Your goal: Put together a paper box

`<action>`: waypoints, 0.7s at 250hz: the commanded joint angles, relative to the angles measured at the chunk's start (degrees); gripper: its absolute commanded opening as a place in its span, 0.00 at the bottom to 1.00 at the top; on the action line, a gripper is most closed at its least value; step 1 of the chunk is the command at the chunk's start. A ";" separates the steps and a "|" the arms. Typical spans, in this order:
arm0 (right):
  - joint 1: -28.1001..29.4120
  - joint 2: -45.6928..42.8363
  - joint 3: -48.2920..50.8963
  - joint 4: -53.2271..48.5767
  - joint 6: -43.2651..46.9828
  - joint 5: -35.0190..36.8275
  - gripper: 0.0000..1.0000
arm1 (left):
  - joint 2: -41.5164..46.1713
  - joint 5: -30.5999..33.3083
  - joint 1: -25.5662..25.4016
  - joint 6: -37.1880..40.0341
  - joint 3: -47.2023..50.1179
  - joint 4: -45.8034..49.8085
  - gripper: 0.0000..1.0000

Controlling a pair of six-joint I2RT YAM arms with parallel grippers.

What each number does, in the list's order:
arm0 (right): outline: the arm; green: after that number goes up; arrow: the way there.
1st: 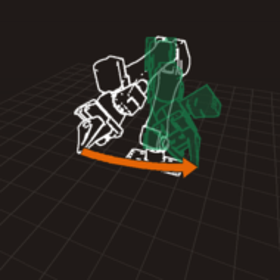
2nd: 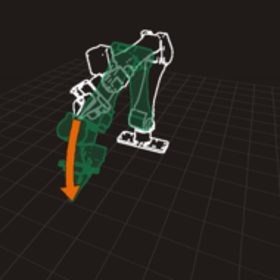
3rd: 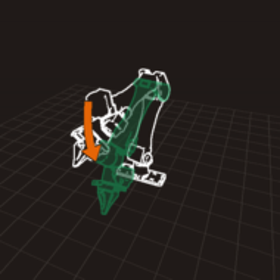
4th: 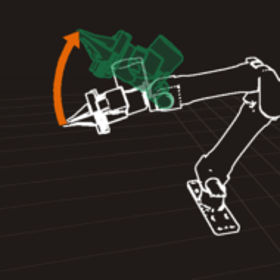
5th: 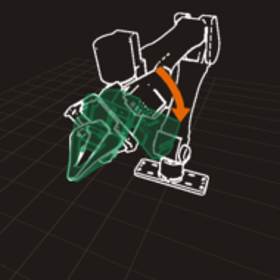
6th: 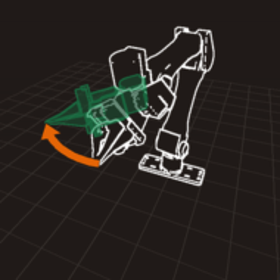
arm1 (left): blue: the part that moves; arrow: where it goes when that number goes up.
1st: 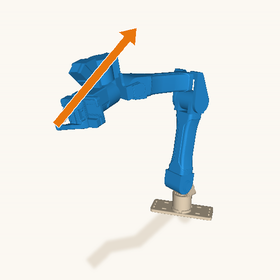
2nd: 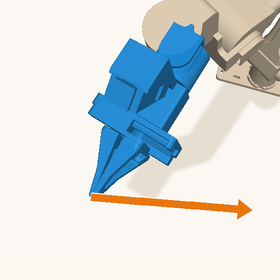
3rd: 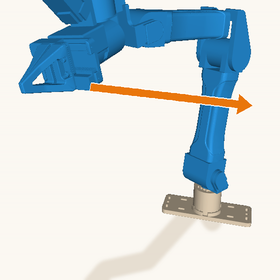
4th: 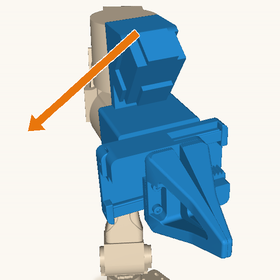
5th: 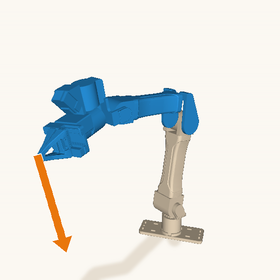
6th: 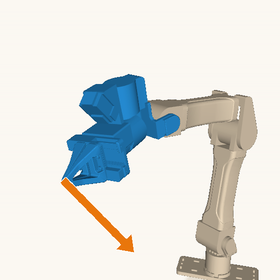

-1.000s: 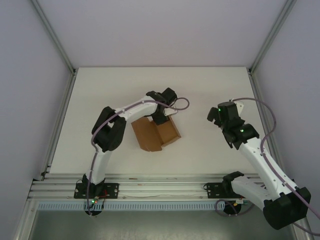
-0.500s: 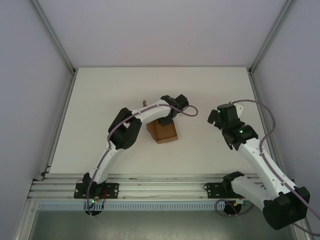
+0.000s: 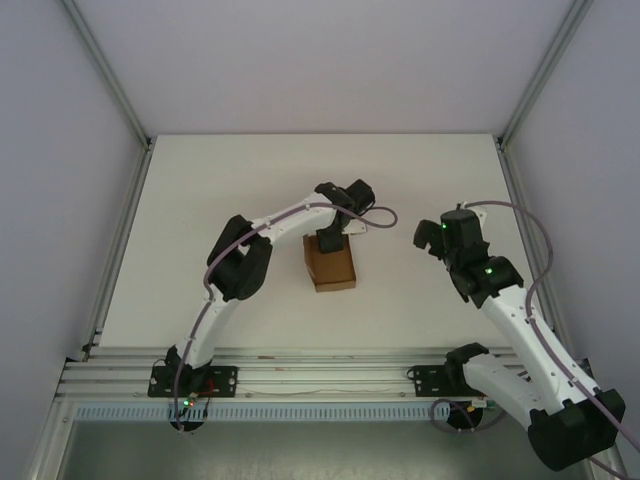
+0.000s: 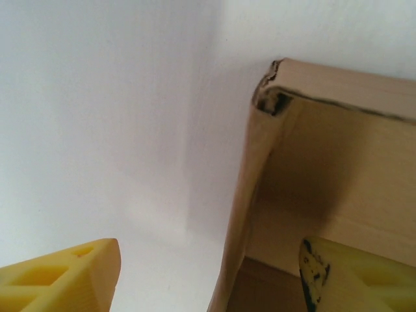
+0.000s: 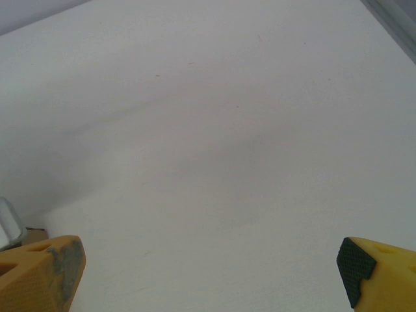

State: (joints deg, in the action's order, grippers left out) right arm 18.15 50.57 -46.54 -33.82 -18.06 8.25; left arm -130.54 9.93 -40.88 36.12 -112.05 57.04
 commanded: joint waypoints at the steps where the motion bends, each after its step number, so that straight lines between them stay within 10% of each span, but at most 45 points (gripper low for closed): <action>1: -0.41 -0.81 0.20 1.64 2.92 -3.25 1.00 | 5.41 -3.36 0.26 2.48 -0.90 2.27 0.82; 18: -0.40 -0.82 0.44 2.49 4.41 -5.01 1.00 | 7.86 -5.82 0.56 2.18 -0.53 0.41 1.00; 102: -0.44 1.86 0.38 7.88 16.40 -17.43 1.00 | 24.55 -10.64 4.91 -11.03 4.55 -18.17 1.00; 175: 5.38 23.01 -7.54 12.57 43.60 -34.41 0.99 | 42.88 -16.98 19.55 -44.29 31.99 -34.29 1.00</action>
State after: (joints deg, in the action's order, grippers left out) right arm 19.55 64.60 -48.14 -22.83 8.43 -18.76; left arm -93.32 -2.57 -26.96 9.82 -91.39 29.85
